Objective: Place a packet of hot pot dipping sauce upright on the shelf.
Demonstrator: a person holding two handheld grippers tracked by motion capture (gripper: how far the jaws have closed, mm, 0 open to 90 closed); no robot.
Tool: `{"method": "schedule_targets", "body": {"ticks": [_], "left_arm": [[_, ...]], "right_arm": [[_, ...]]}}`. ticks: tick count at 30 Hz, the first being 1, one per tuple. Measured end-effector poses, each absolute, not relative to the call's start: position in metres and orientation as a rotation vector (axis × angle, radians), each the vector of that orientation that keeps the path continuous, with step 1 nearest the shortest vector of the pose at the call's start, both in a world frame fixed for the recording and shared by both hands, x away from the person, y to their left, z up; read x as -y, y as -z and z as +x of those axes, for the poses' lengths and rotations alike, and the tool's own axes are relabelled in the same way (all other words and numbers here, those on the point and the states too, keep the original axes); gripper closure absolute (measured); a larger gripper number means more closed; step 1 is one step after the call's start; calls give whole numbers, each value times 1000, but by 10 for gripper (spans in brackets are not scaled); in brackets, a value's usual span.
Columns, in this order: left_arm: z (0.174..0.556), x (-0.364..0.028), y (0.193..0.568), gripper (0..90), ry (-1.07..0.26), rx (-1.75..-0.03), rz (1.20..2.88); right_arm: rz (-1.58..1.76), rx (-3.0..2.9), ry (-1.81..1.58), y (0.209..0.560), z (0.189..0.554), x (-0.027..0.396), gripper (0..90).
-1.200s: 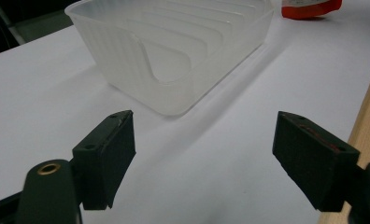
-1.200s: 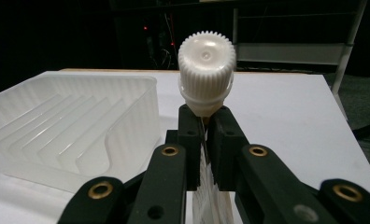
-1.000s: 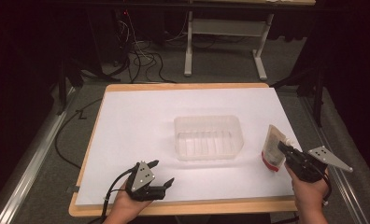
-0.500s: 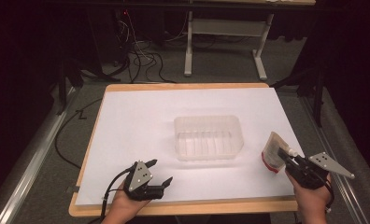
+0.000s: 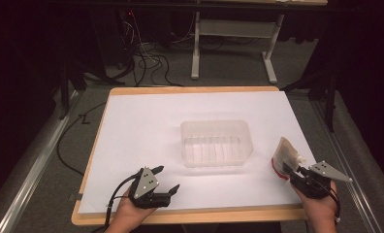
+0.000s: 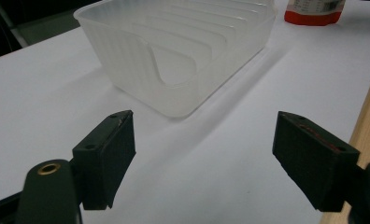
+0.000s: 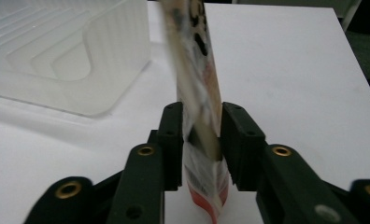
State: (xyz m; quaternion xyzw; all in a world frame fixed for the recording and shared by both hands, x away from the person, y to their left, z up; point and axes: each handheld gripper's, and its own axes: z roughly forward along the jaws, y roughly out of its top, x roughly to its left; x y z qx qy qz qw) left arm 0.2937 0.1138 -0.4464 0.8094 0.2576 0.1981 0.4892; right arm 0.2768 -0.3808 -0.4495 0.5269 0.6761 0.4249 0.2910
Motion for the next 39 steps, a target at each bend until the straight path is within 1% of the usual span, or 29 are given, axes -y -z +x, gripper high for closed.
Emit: {"method": "schedule_targets", "body": {"ticks": [3, 4, 5, 7, 10, 16, 34, 39], "left_arm": [[294, -113, 446, 219, -481, -624, 1970], [294, -113, 447, 220, -479, -624, 1972], [294, -113, 447, 220, -478, -623, 1974], [294, -113, 447, 220, -479, -621, 1976], [294, -112, 447, 223, -475, -619, 1978], [294, -112, 447, 224, -477, -621, 1977], [295, -113, 447, 224, -482, -627, 1975], [295, -113, 447, 224, -486, -634, 1971]], "right_arm": [[1418, -1798, -1135, 450, 278, 381, 757], [1421, -1799, -1142, 449, 278, 380, 798], [1421, -1799, -1142, 449, 278, 380, 798], [1425, -1806, -1137, 447, 278, 379, 842], [1454, -1805, -1161, 445, 280, 379, 876], [1440, -1790, -1228, 438, 278, 373, 887], [1304, -1821, -1420, 405, 262, 338, 897], [1293, -1830, -1448, 401, 260, 332, 897]]}}
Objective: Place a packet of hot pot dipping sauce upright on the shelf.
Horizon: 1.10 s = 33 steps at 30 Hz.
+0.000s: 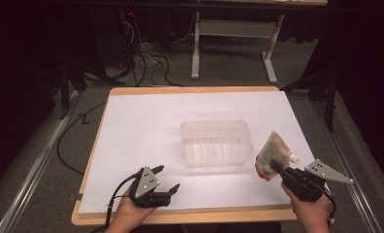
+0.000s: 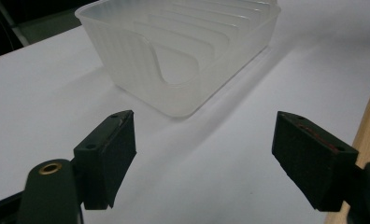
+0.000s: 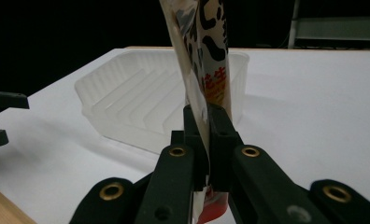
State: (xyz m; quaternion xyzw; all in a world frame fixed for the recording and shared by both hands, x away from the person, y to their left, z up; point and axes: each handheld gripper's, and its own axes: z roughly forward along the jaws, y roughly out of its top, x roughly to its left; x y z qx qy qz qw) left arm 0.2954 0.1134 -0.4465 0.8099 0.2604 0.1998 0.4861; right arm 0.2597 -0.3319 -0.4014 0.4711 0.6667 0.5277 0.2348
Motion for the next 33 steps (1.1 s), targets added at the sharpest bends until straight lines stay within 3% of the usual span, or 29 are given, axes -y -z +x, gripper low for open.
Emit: {"method": "schedule_targets", "body": {"ticks": [33], "left_arm": [[300, -123, 445, 225, -471, -713, 1915]], "right_arm": [[1290, -1939, -1426, 396, 300, 277, 900]]}}
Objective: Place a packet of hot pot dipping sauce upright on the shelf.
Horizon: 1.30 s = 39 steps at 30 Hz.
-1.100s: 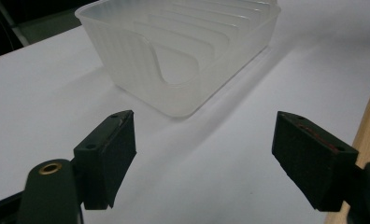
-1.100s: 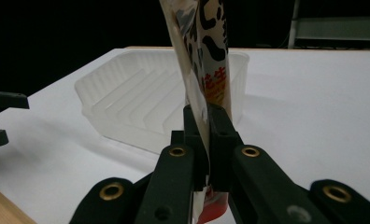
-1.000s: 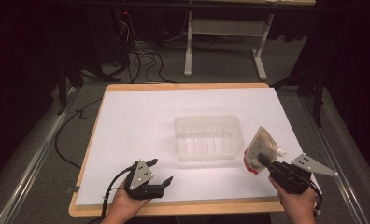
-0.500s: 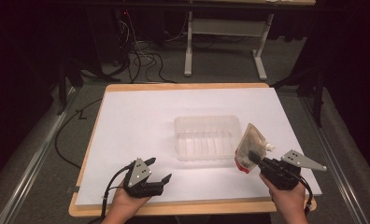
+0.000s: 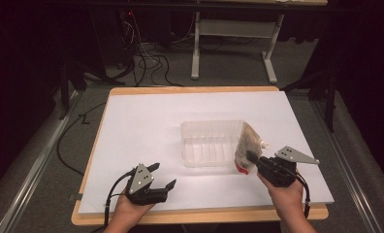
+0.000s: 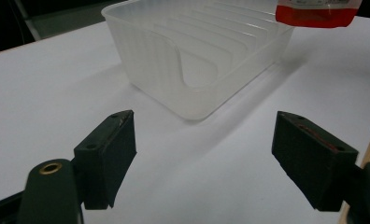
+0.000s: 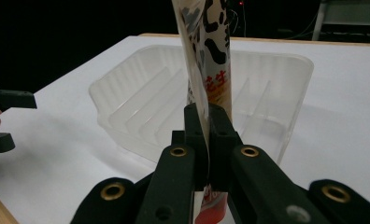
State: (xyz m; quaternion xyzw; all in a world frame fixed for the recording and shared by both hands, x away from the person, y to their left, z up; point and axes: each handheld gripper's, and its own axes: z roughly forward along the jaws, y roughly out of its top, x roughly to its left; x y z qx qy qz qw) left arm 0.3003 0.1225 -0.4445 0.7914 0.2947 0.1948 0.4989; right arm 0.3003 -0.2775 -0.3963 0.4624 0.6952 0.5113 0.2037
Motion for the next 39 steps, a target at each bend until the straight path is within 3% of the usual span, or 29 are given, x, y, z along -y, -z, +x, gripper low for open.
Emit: {"method": "schedule_targets", "body": {"ticks": [39], "left_arm": [[298, -120, 445, 222, -446, -693, 1925]], "right_arm": [[1302, -1975, -1297, 399, 354, 257, 900]]}}
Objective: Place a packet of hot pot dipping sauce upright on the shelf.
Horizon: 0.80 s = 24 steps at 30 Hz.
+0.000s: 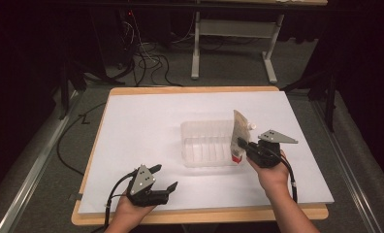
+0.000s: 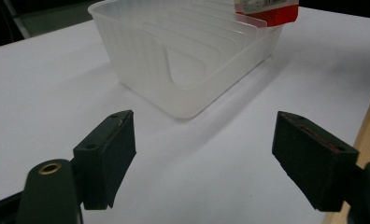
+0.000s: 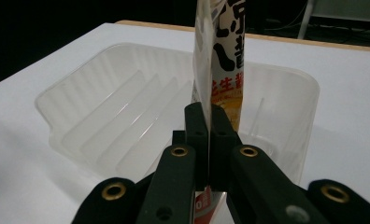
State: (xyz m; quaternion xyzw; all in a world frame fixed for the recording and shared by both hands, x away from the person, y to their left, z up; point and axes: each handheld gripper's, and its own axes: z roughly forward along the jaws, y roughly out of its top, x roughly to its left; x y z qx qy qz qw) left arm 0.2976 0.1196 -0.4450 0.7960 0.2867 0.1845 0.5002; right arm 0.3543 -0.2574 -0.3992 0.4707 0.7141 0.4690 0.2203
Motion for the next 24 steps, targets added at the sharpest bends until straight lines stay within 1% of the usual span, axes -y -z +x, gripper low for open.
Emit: {"method": "schedule_targets", "body": {"ticks": [12, 24], "left_arm": [[297, -119, 445, 223, -435, -687, 1928], [297, -119, 445, 222, -431, -687, 1930]], "right_arm": [[1325, -1962, -1253, 403, 372, 255, 900], [1333, -1930, -1219, 409, 380, 252, 900]]}}
